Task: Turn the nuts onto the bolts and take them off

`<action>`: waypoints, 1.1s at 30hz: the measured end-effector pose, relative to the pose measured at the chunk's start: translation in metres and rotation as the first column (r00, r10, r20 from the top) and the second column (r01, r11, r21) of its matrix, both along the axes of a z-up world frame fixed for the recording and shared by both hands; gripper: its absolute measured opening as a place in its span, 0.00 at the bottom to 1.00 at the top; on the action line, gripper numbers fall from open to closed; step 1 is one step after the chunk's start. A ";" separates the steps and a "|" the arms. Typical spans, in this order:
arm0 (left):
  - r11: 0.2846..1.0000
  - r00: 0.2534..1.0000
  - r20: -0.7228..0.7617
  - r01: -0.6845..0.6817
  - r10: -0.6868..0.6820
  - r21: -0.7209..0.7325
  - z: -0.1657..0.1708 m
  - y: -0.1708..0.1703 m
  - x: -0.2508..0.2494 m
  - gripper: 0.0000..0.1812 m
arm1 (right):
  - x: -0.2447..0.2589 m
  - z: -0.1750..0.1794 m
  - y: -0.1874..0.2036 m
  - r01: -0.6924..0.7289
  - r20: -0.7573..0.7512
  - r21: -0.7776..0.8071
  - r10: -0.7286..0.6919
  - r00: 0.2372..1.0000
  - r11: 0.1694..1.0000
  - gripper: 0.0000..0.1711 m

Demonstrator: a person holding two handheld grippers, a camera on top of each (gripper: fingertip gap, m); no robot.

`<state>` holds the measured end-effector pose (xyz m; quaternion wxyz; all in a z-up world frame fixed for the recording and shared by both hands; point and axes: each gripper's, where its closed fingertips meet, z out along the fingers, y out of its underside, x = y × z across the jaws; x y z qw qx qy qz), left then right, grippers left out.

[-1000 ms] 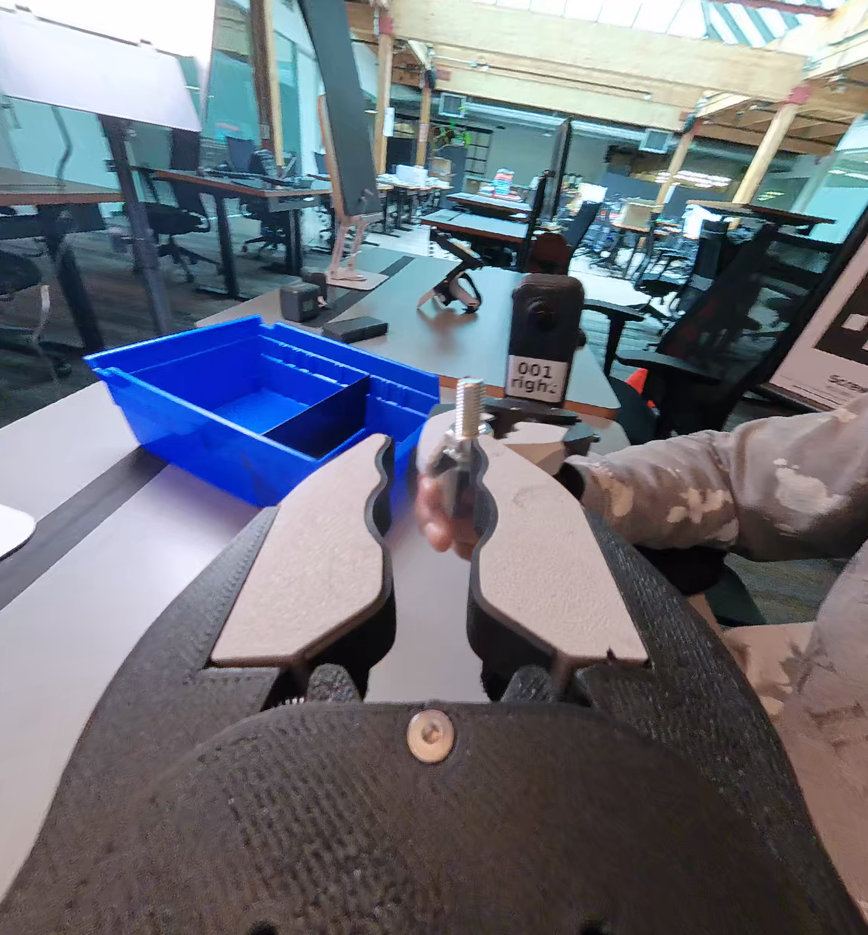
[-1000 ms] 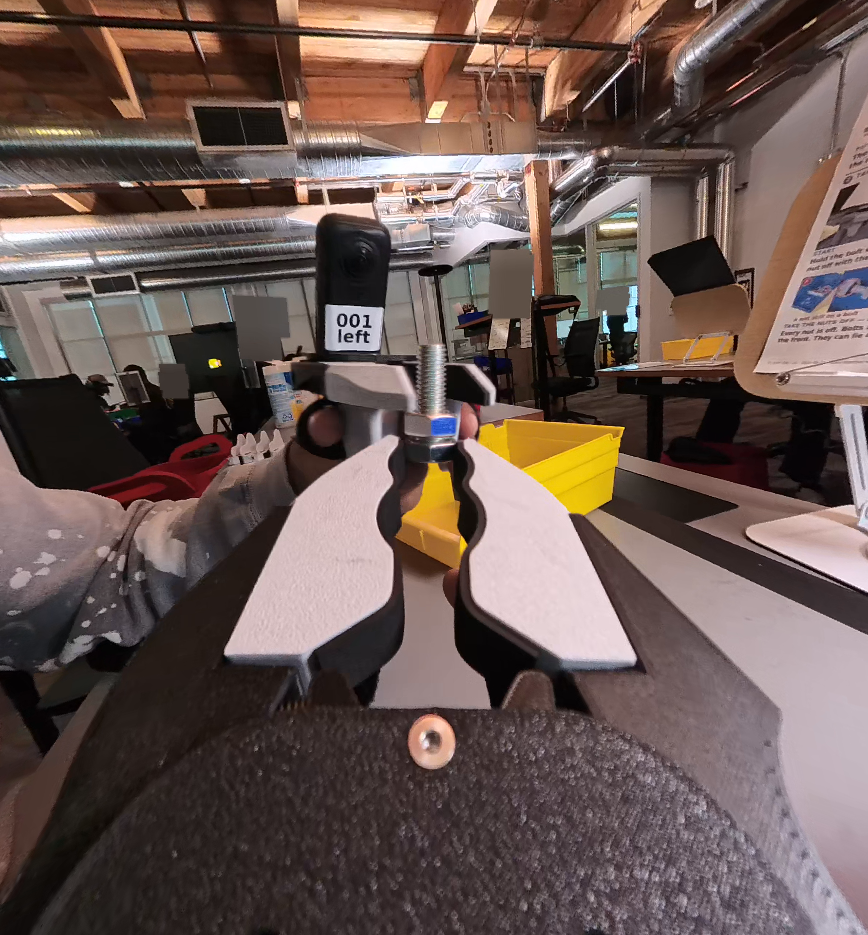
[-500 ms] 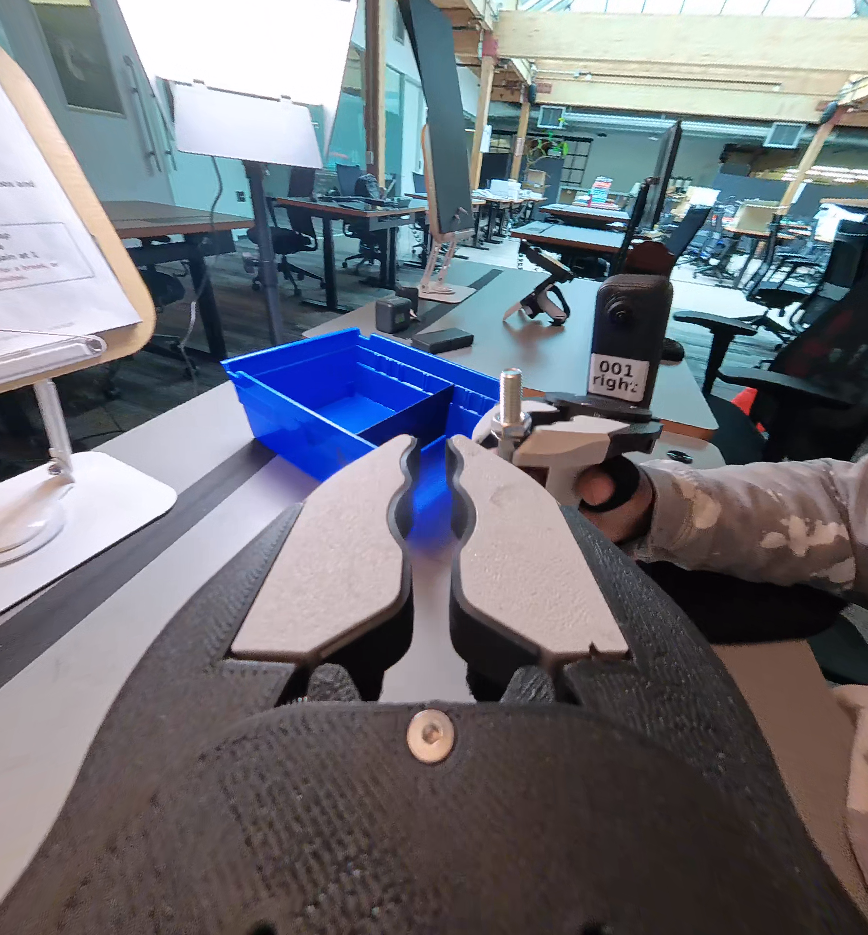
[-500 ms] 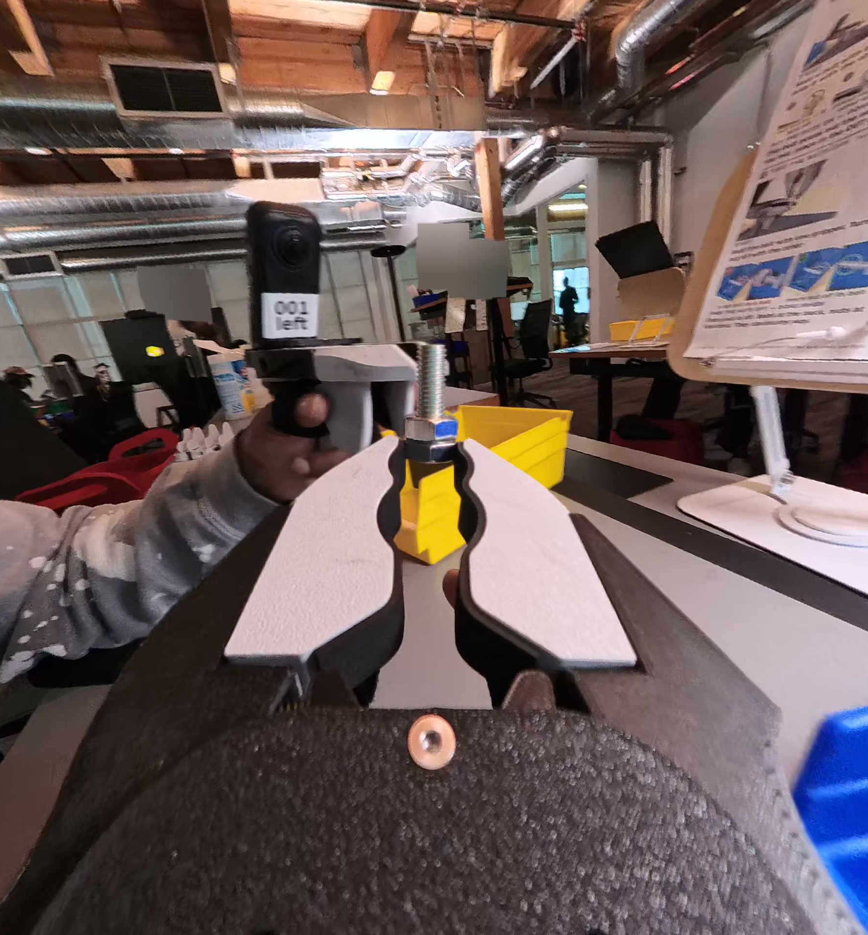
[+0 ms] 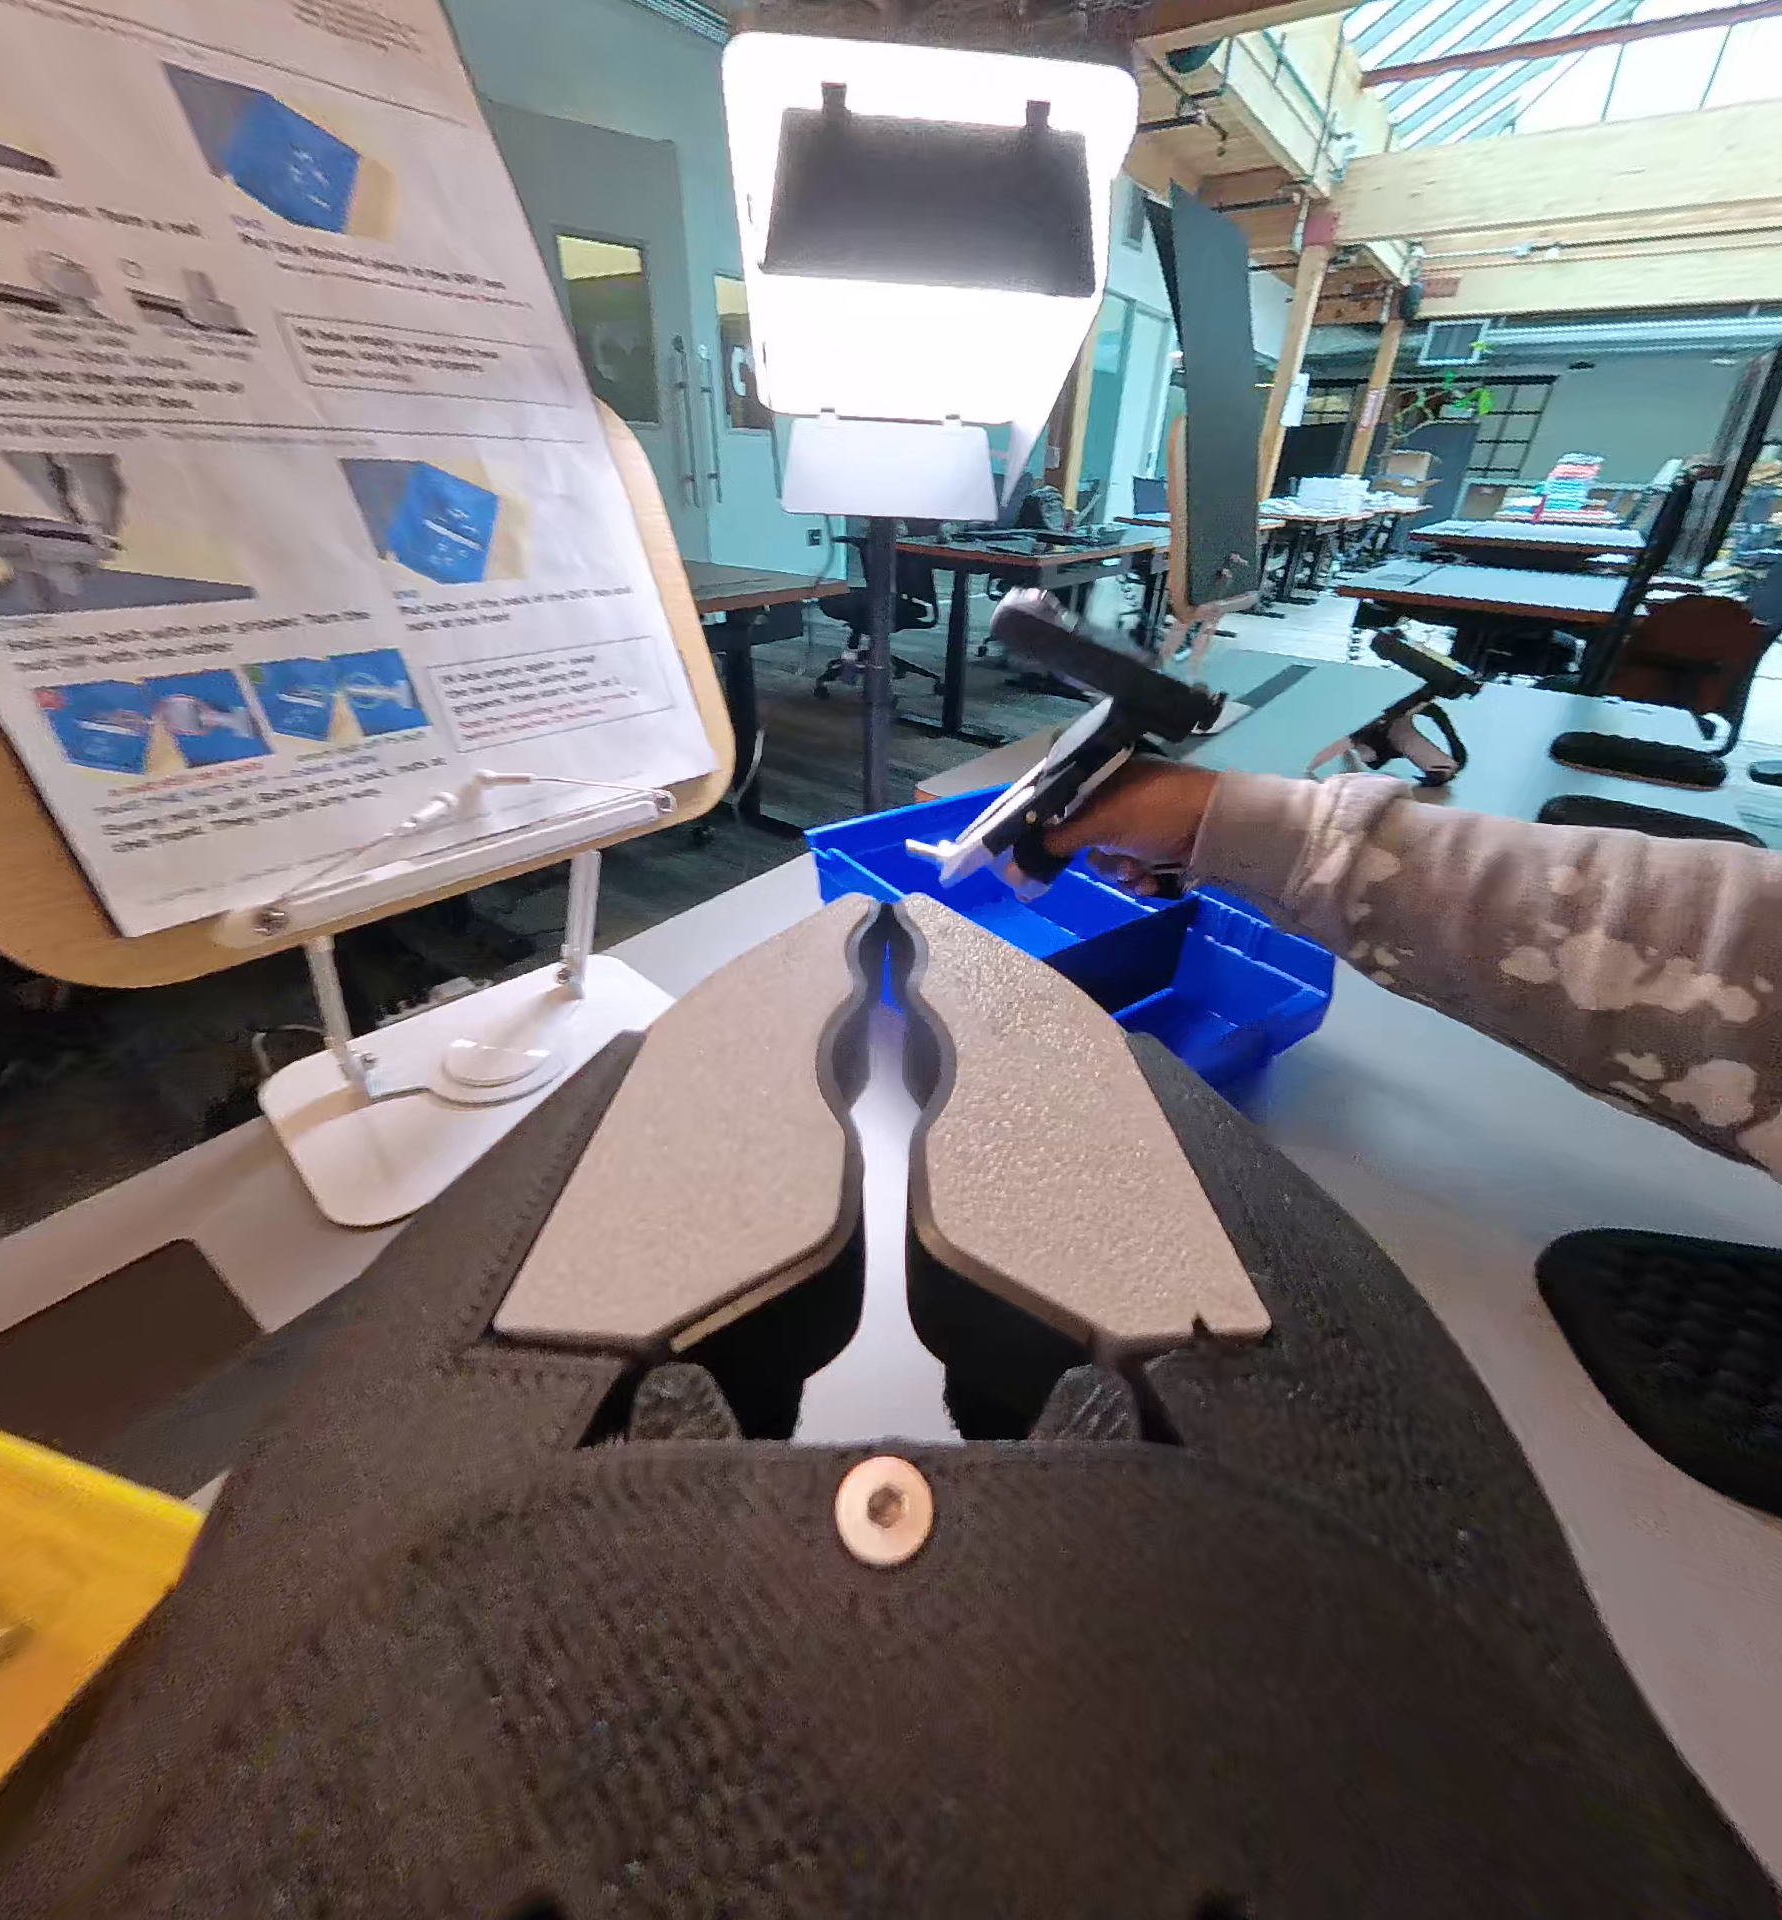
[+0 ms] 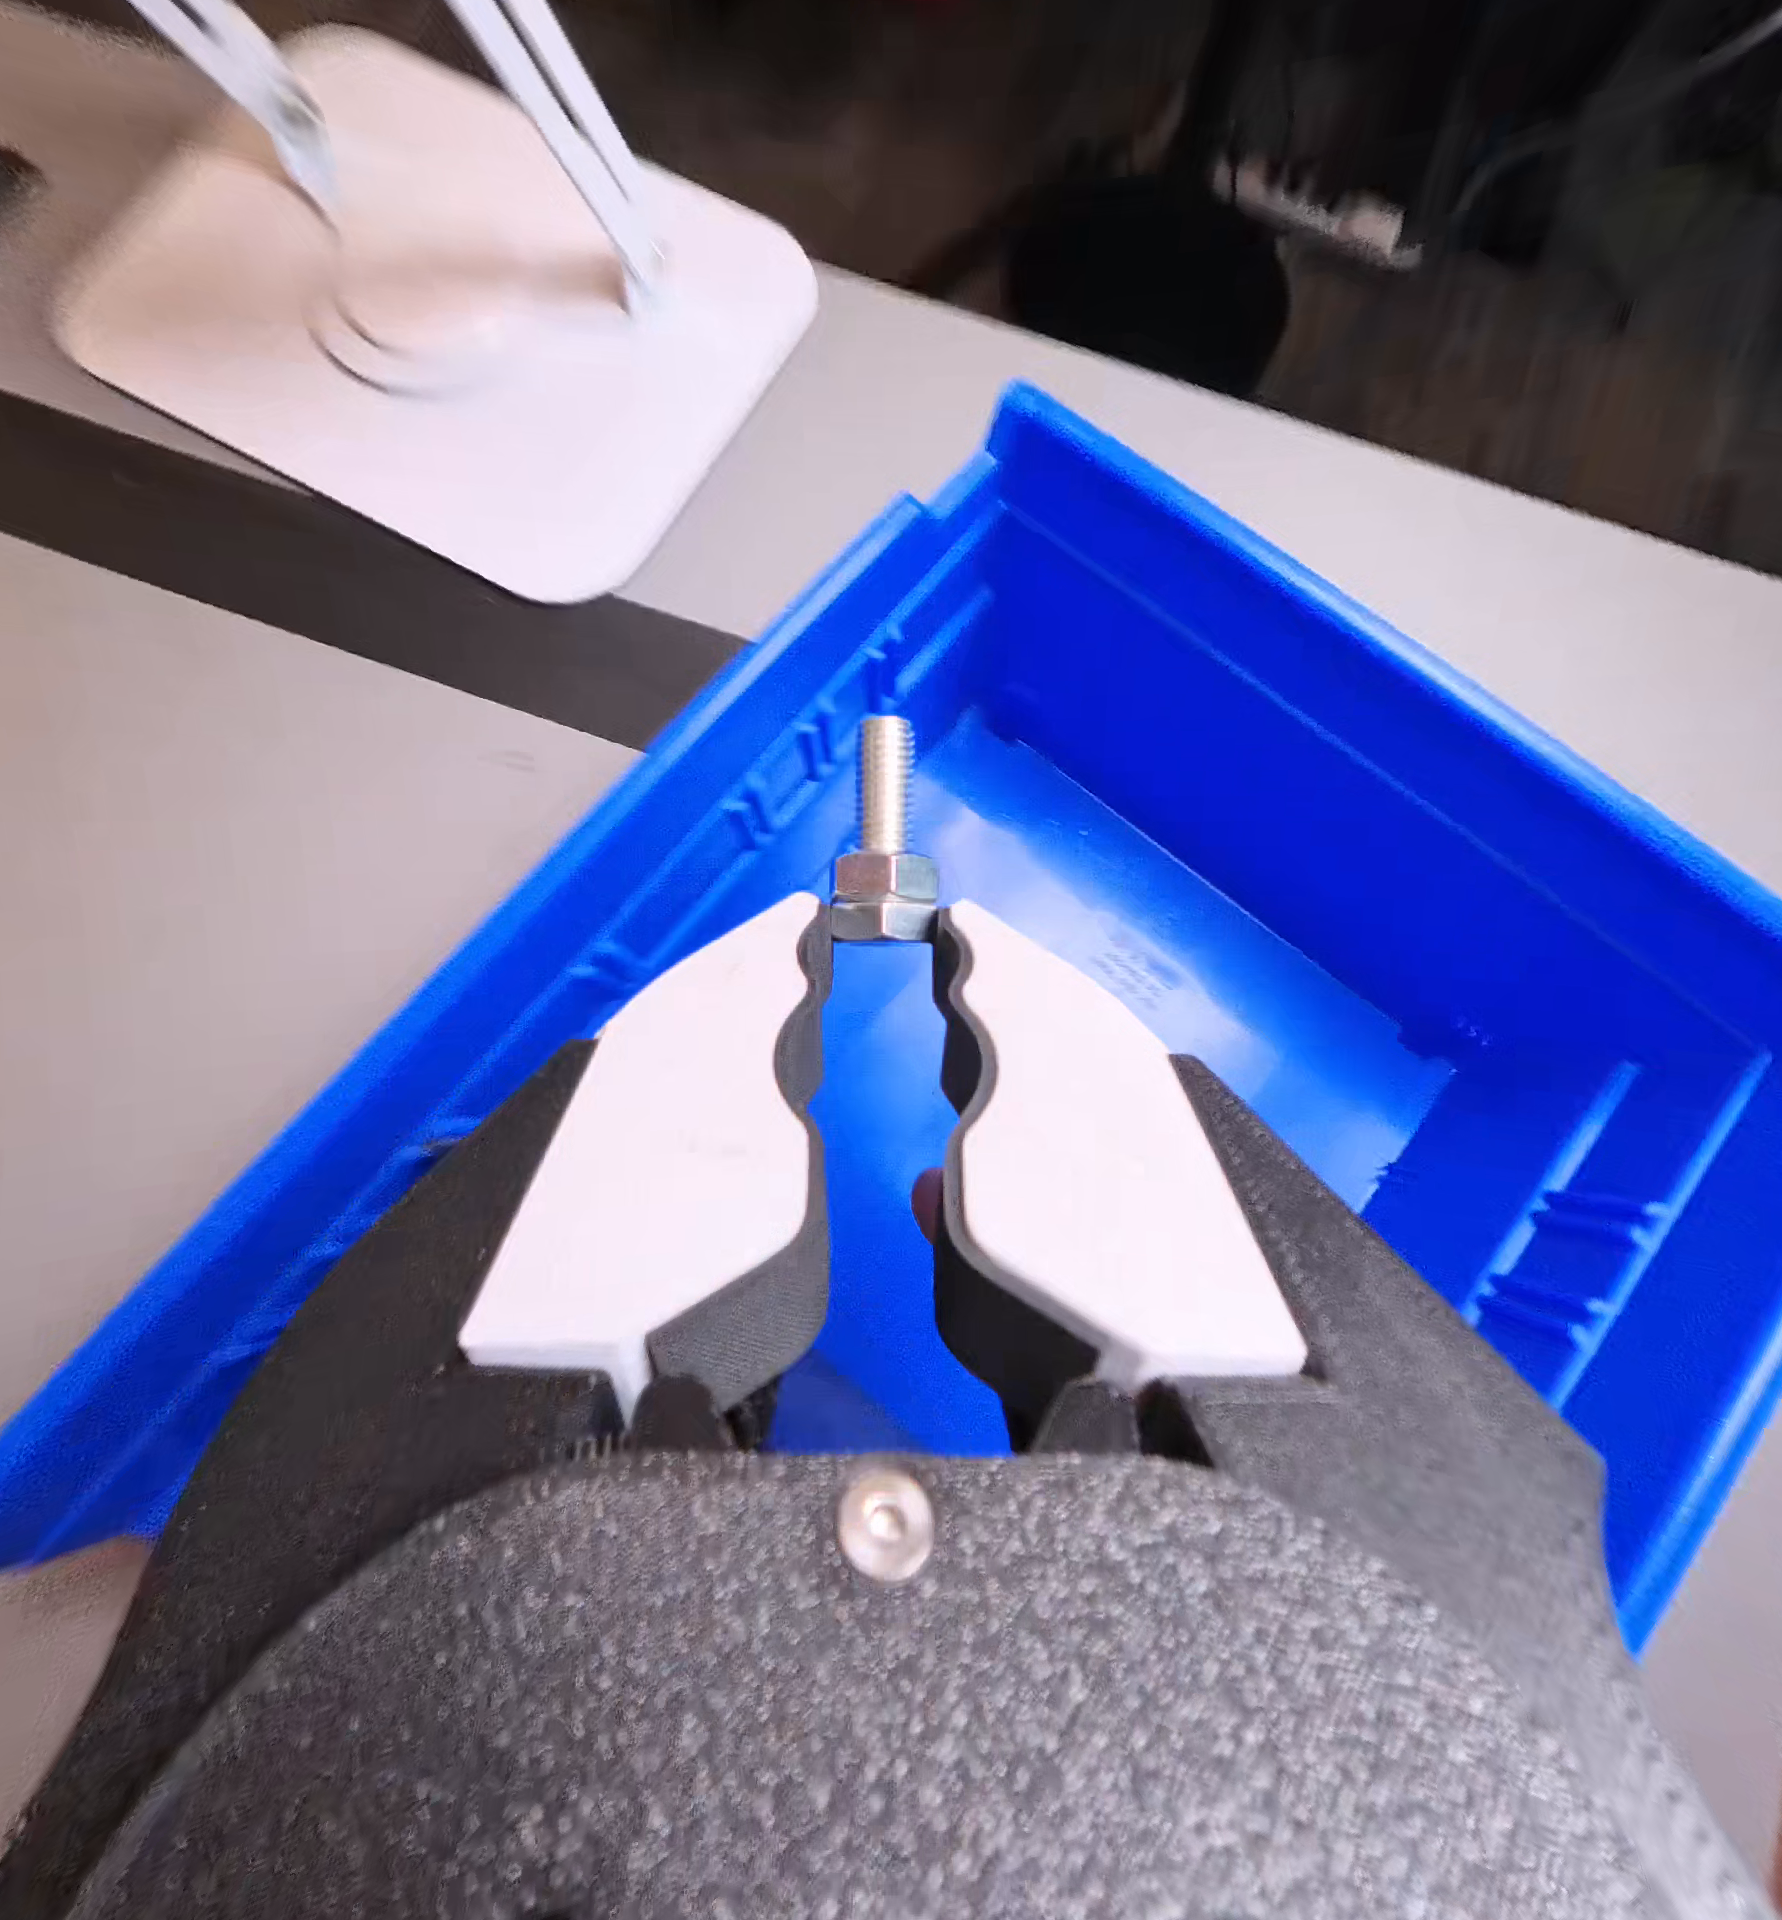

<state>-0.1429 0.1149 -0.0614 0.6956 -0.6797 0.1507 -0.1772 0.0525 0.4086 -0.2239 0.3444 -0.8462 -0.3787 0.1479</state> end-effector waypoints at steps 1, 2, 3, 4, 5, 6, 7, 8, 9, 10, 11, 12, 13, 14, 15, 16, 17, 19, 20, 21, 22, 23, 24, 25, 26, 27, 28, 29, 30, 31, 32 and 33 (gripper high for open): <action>1.000 1.000 -0.002 -0.023 0.023 0.009 0.003 -0.002 -0.008 0.00 | 0.002 -0.014 0.013 0.014 0.067 -0.022 -0.013 0.998 1.000 0.11; 0.999 0.999 -0.004 -0.047 0.047 0.019 0.006 -0.003 -0.016 0.00 | 0.003 -0.028 0.024 0.031 0.119 -0.054 -0.024 0.993 0.998 0.11; 0.997 0.998 -0.008 -0.069 0.070 0.026 0.009 -0.005 -0.024 0.00 | 0.004 -0.042 0.031 0.043 0.157 -0.090 -0.029 0.987 0.995 0.11; 0.996 0.996 -0.012 -0.090 0.091 0.028 0.011 -0.007 -0.033 0.00 | 0.004 -0.053 0.038 0.054 0.183 -0.116 -0.032 0.983 0.992 0.11; 0.993 0.993 -0.017 -0.115 0.115 0.032 0.013 -0.008 -0.042 0.00 | 0.004 -0.063 0.043 0.064 0.202 -0.135 -0.036 0.979 0.989 0.11; 0.989 0.989 -0.022 -0.143 0.144 0.037 0.015 -0.009 -0.051 0.00 | 0.003 -0.071 0.047 0.067 0.213 -0.149 -0.034 0.976 0.987 0.11; 0.984 0.985 -0.028 -0.172 0.173 0.039 0.016 -0.010 -0.061 0.00 | 0.000 -0.078 0.050 0.062 0.214 -0.158 -0.028 0.976 0.985 0.11; 0.980 0.980 -0.034 -0.197 0.198 0.036 0.016 -0.011 -0.070 0.00 | -0.002 -0.082 0.053 0.065 0.218 -0.163 -0.028 0.975 0.985 0.11; 0.975 0.975 -0.033 -0.219 0.220 0.034 0.015 -0.011 -0.079 0.00 | -0.004 -0.085 0.055 0.064 0.223 -0.164 -0.026 0.974 0.984 0.11; 0.971 0.971 -0.024 -0.237 0.238 0.033 0.015 -0.011 -0.087 0.00 | -0.005 -0.088 0.057 0.063 0.231 -0.167 -0.023 0.973 0.984 0.11; 0.969 0.969 -0.013 -0.248 0.248 0.025 0.014 -0.011 -0.094 0.00 | -0.005 -0.092 0.058 0.061 0.246 -0.170 -0.018 0.969 0.984 0.11; 0.967 0.967 -0.003 -0.255 0.255 0.013 0.012 -0.010 -0.100 0.00 | -0.005 -0.094 0.058 0.058 0.265 -0.171 -0.010 0.964 0.984 0.11; 0.964 0.964 0.003 -0.266 0.266 0.003 0.010 -0.010 -0.105 0.00 | -0.005 -0.094 0.059 0.053 0.279 -0.161 -0.006 0.960 0.986 0.11; 0.960 0.960 0.002 -0.280 0.280 -0.005 0.007 -0.009 -0.111 0.00 | -0.007 -0.091 0.059 0.042 0.277 -0.146 0.000 0.961 0.988 0.14; 0.955 0.955 -0.005 -0.297 0.297 -0.014 0.004 -0.009 -0.116 0.00 | -0.010 -0.084 0.057 0.028 0.256 -0.138 0.008 0.967 0.990 0.15; 0.948 0.948 -0.017 -0.317 0.317 -0.024 0.001 -0.008 -0.122 0.00 | -0.012 -0.074 0.055 0.017 0.231 -0.124 0.012 0.973 0.992 0.17; 0.940 0.940 -0.033 -0.339 0.338 -0.037 -0.003 -0.007 -0.128 0.00 | -0.012 -0.063 0.053 0.008 0.211 -0.094 0.012 0.977 0.996 0.19; 0.923 0.925 -0.069 -0.378 0.373 -0.077 -0.015 -0.004 -0.139 0.00 | -0.015 -0.032 0.044 -0.023 0.146 0.002 0.023 0.989 1.000 0.20; 0.913 0.919 -0.092 -0.392 0.383 -0.113 -0.024 -0.002 -0.145 0.00 | -0.017 -0.013 0.036 -0.041 0.091 0.054 0.036 0.995 0.998 0.20; 0.901 0.913 -0.122 -0.405 0.390 -0.155 -0.035 0.001 -0.150 0.01 | -0.021 0.007 0.023 -0.061 0.024 0.107 0.059 0.998 0.992 0.20; 0.886 0.904 -0.156 -0.423 0.398 -0.193 -0.047 0.003 -0.156 0.01 | -0.024 0.027 0.006 -0.081 -0.049 0.161 0.090 0.995 0.984 0.20; 0.867 0.896 -0.191 -0.438 0.401 -0.236 -0.062 0.006 -0.162 0.02 | -0.026 0.046 -0.014 -0.104 -0.116 0.210 0.130 0.985 0.972 0.19; 0.846 0.891 -0.227 -0.448 0.394 -0.290 -0.078 0.008 -0.168 0.04 | -0.028 0.063 -0.038 -0.128 -0.175 0.256 0.176 0.969 0.958 0.19; 0.820 0.883 -0.257 -0.464 0.394 -0.336 -0.093 0.010 -0.174 0.07 | -0.029 0.076 -0.064 -0.153 -0.222 0.297 0.224 0.949 0.943 0.19; 0.798 0.877 -0.279 -0.474 0.391 -0.372 -0.107 0.011 -0.179 0.08 | -0.028 0.084 -0.089 -0.176 -0.256 0.327 0.266 0.929 0.928 0.18; 0.779 0.872 -0.295 -0.483 0.390 -0.399 -0.118 0.012 -0.183 0.09 | -0.028 0.088 -0.114 -0.198 -0.284 0.350 0.305 0.909 0.916 0.18; 0.764 0.866 -0.307 -0.495 0.395 -0.414 -0.126 0.014 -0.188 0.10 | -0.027 0.089 -0.138 -0.221 -0.310 0.360 0.340 0.888 0.906 0.17; 0.751 0.857 -0.321 -0.510 0.403 -0.419 -0.131 0.015 -0.192 0.10 | -0.028 0.085 -0.161 -0.248 -0.333 0.355 0.370 0.867 0.901 0.17; 0.739 0.846 -0.338 -0.528 0.413 -0.418 -0.134 0.016 -0.198 0.10 | -0.028 0.079 -0.183 -0.272 -0.360 0.346 0.394 0.846 0.898 0.17; 0.725 0.833 -0.353 -0.548 0.426 -0.417 -0.135 0.017 -0.206 0.10 | -0.028 0.073 -0.202 -0.290 -0.388 0.336 0.412 0.824 0.896 0.17; 0.711 0.824 -0.359 -0.563 0.439 -0.422 -0.136 0.019 -0.214 0.10 | -0.029 0.065 -0.219 -0.303 -0.413 0.327 0.424 0.806 0.895 0.17; 0.694 0.822 -0.357 -0.566 0.443 -0.444 -0.138 0.022 -0.223 0.10 | -0.030 0.057 -0.234 -0.314 -0.436 0.318 0.432 0.790 0.895 0.17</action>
